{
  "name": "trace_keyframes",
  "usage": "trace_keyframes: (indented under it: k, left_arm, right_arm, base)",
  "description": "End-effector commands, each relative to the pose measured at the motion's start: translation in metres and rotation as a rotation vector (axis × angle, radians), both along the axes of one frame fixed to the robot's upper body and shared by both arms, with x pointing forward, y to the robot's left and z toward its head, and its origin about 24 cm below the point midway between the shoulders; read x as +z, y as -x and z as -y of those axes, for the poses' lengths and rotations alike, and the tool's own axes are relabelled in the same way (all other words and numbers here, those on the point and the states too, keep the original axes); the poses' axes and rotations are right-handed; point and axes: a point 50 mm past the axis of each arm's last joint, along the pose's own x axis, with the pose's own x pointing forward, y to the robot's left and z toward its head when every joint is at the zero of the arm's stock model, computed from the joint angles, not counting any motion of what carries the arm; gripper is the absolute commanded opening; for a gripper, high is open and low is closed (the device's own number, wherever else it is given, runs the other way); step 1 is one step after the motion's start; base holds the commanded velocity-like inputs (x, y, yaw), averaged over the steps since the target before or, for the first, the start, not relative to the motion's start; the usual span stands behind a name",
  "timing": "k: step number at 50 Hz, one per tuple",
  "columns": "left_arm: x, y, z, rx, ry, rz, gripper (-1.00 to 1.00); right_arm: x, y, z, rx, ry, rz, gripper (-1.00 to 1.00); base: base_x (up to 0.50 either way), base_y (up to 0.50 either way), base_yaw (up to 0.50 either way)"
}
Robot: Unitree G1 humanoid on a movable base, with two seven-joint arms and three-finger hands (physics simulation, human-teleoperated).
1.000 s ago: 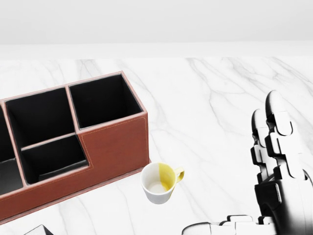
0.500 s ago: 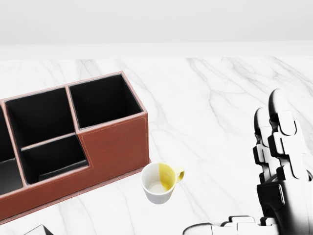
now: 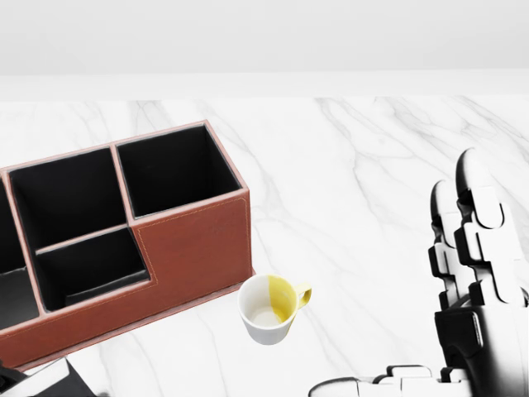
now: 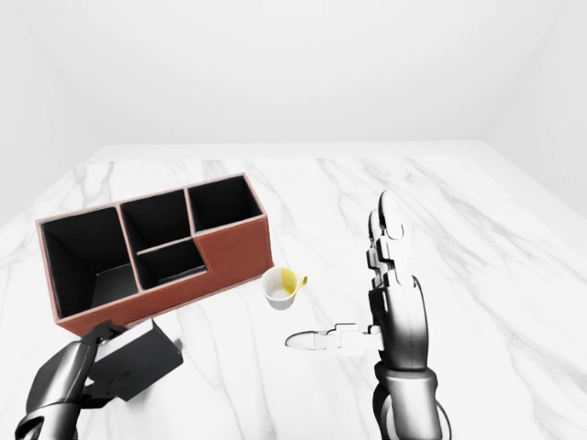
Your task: Pick up the book and place it in the front compartment of the caddy.
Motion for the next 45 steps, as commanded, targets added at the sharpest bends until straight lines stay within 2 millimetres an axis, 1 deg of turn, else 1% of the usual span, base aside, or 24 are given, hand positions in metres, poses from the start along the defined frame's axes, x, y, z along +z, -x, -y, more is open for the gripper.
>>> trace_keyframes:
  k: [1, 8, 19, 21, 26, 29, 31, 32, 34, 35, 37, 39, 40, 41, 45]
  left_arm:
    - [-0.006, 0.002, 0.002, -0.015, -0.030, -0.031, -0.98]
    - [-0.005, 0.005, 0.000, -0.002, -0.014, -0.031, -0.98]
    - [-0.002, 0.001, 0.002, 0.000, -0.031, -0.007, -0.98]
    - [-0.003, 0.001, 0.001, 0.008, -0.061, -0.006, -0.98]
    - [-0.003, 0.000, 0.003, 0.002, -0.070, 0.000, -0.99]
    - [-0.002, -0.003, 0.004, -0.001, -0.092, 0.015, -0.99]
    - [0.004, -0.009, 0.005, -0.006, -0.106, 0.052, -0.99]
    - [0.004, -0.010, 0.005, -0.009, -0.107, 0.054, -0.99]
    - [0.016, -0.016, 0.008, -0.009, -0.121, 0.122, -1.00]
    - [0.026, -0.020, 0.009, -0.027, -0.108, 0.152, -1.00]
    - [0.037, -0.023, 0.011, -0.046, -0.089, 0.194, -1.00]
    - [0.055, -0.026, 0.013, -0.068, -0.080, 0.253, -1.00]
    - [0.055, -0.026, 0.014, -0.069, -0.080, 0.255, -1.00]
    - [0.065, -0.026, 0.015, -0.090, -0.070, 0.279, -1.00]
    - [0.085, -0.026, 0.018, -0.121, -0.055, 0.339, -1.00]
  right_arm:
    - [0.001, 0.001, 0.000, -0.002, 0.000, 0.006, 1.00]
    - [0.001, 0.000, -0.001, 0.000, 0.000, 0.005, 1.00]
    - [-0.001, 0.000, 0.001, -0.004, -0.003, -0.003, 1.00]
    - [-0.001, 0.000, 0.002, -0.005, -0.002, -0.005, 1.00]
    - [0.002, 0.003, 0.005, -0.013, -0.003, 0.004, 1.00]
    - [0.003, 0.005, 0.006, -0.018, -0.003, 0.009, 1.00]
    - [0.003, 0.005, 0.006, -0.020, -0.003, 0.008, 1.00]
    - [0.003, 0.005, 0.006, -0.020, -0.003, 0.008, 1.00]
    - [0.003, 0.005, 0.007, -0.022, -0.002, 0.006, 1.00]
    - [0.003, 0.005, 0.007, -0.023, -0.002, 0.008, 1.00]
    - [0.004, 0.006, 0.007, -0.025, 0.000, 0.010, 1.00]
    - [0.004, 0.007, 0.009, -0.028, -0.001, 0.009, 1.00]
    - [0.004, 0.007, 0.009, -0.029, -0.001, 0.008, 1.00]
    - [0.004, 0.007, 0.009, -0.031, -0.001, 0.008, 1.00]
    - [0.004, 0.008, 0.010, -0.035, -0.001, 0.007, 1.00]
  base:
    - [0.00, 0.00, 0.00]
    - [0.00, 0.00, 0.00]
    - [0.00, 0.00, 0.00]
    - [0.00, 0.00, 0.00]
    - [0.00, 0.00, 0.00]
    - [0.00, 0.00, 0.00]
    - [0.00, 0.00, 0.00]
    - [0.00, 0.00, 0.00]
    - [0.00, 0.00, 0.00]
    - [0.00, 0.00, 0.00]
    - [0.00, 0.00, 0.00]
    - [0.00, 0.00, 0.00]
    - [0.00, 0.00, 0.00]
    - [0.00, 0.00, 0.00]
    - [0.00, 0.00, 0.00]
